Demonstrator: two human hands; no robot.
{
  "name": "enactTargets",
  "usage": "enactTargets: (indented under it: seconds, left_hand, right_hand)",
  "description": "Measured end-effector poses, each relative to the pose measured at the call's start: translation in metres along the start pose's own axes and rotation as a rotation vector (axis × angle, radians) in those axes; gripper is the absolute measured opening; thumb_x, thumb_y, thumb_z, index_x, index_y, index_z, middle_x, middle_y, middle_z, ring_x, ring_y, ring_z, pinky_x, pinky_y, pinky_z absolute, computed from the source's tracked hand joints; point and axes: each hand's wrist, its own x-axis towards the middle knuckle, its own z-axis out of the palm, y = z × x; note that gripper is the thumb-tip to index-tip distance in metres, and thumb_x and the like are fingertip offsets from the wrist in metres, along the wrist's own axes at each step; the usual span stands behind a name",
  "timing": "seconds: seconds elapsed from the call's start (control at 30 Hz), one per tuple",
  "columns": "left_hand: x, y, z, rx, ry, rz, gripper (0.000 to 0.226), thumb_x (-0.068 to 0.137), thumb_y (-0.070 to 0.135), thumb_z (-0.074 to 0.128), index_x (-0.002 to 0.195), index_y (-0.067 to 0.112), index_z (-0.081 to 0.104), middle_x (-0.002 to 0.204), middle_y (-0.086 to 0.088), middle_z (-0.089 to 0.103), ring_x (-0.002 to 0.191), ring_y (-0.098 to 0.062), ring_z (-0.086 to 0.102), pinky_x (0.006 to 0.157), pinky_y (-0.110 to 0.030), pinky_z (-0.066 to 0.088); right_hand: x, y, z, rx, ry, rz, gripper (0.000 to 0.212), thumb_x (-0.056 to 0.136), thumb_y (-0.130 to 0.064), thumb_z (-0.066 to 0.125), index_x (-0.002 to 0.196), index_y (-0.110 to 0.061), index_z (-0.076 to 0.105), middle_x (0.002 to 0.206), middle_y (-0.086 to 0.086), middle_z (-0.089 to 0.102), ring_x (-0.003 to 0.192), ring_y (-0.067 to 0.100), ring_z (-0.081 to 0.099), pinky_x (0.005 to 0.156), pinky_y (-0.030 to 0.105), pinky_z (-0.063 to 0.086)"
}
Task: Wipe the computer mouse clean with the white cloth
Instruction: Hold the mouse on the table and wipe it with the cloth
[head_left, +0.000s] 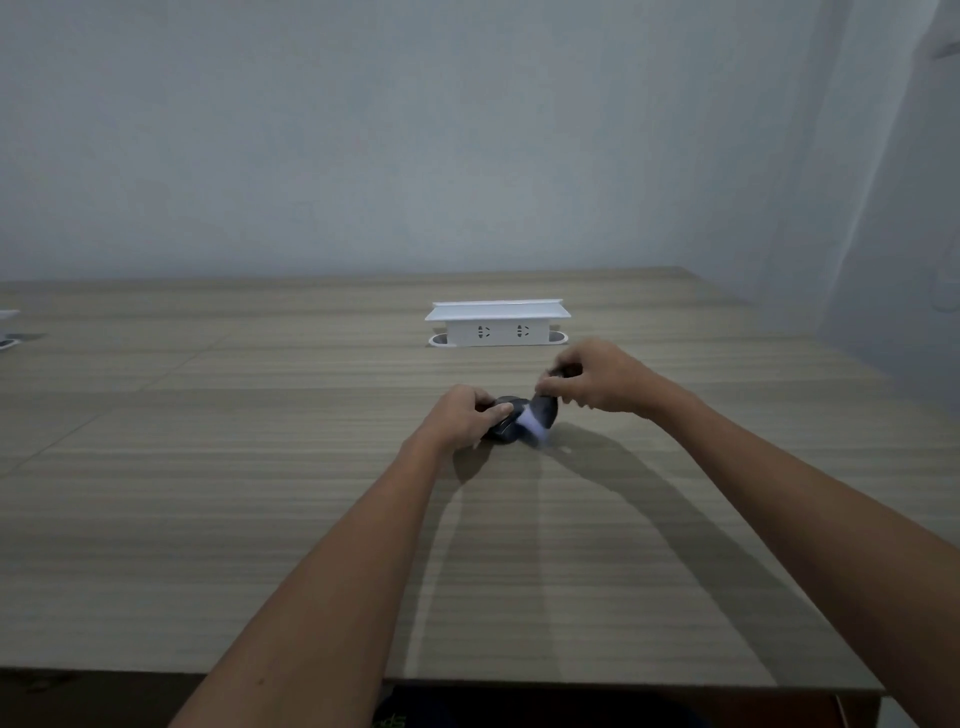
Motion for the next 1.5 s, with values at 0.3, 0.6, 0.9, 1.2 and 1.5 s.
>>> enactTargets:
  seconds: [0.3, 0.6, 0.9, 1.2, 1.5]
  left_hand:
    - [-0.003, 0.002, 0.000, -0.014, 0.003, -0.010, 0.033, 0.095, 0.034, 0.061, 0.111, 0.009, 0.075, 0.099, -0.016, 0.077, 0.086, -0.030, 0.070, 0.081, -0.040, 0.055]
    - [-0.005, 0.002, 0.000, -0.024, 0.006, -0.018, 0.034, 0.095, 0.035, 0.061, 0.112, 0.009, 0.074, 0.100, -0.014, 0.076, 0.092, -0.029, 0.070, 0.084, -0.040, 0.054]
    - [-0.005, 0.000, 0.001, -0.021, 0.012, -0.006, 0.031, 0.095, 0.033, 0.061, 0.108, 0.009, 0.075, 0.097, -0.014, 0.076, 0.080, -0.020, 0.063, 0.076, -0.033, 0.050]
    - [-0.003, -0.002, 0.001, -0.050, 0.004, -0.018, 0.030, 0.095, 0.034, 0.061, 0.108, 0.011, 0.075, 0.097, -0.016, 0.077, 0.078, -0.021, 0.063, 0.075, -0.033, 0.051]
    - [-0.003, -0.002, 0.000, -0.050, -0.006, -0.021, 0.031, 0.094, 0.035, 0.062, 0.108, 0.011, 0.075, 0.096, -0.014, 0.077, 0.079, -0.023, 0.066, 0.082, -0.039, 0.055]
  right_hand:
    - [-0.002, 0.004, 0.006, -0.065, 0.106, -0.004, 0.015, 0.084, -0.017, 0.067, 0.078, -0.006, 0.076, 0.067, 0.000, 0.068, 0.059, 0.013, 0.059, 0.056, 0.025, 0.044]
    - [0.005, 0.011, 0.010, -0.182, 0.194, 0.011, 0.018, 0.085, -0.018, 0.064, 0.079, -0.005, 0.074, 0.079, 0.006, 0.073, 0.069, 0.018, 0.064, 0.064, 0.033, 0.051]
    - [-0.004, 0.010, 0.008, -0.196, 0.124, -0.047, 0.014, 0.086, -0.018, 0.067, 0.082, -0.008, 0.076, 0.071, -0.002, 0.069, 0.063, 0.010, 0.060, 0.063, 0.027, 0.045]
    - [-0.007, 0.010, 0.011, -0.142, 0.081, -0.099, 0.009, 0.086, -0.017, 0.068, 0.084, -0.011, 0.076, 0.073, -0.004, 0.069, 0.059, 0.002, 0.057, 0.064, 0.026, 0.044]
    - [-0.009, 0.006, 0.011, 0.031, 0.034, -0.073, 0.012, 0.089, -0.022, 0.068, 0.085, -0.012, 0.074, 0.070, -0.003, 0.067, 0.055, 0.008, 0.060, 0.058, 0.024, 0.049]
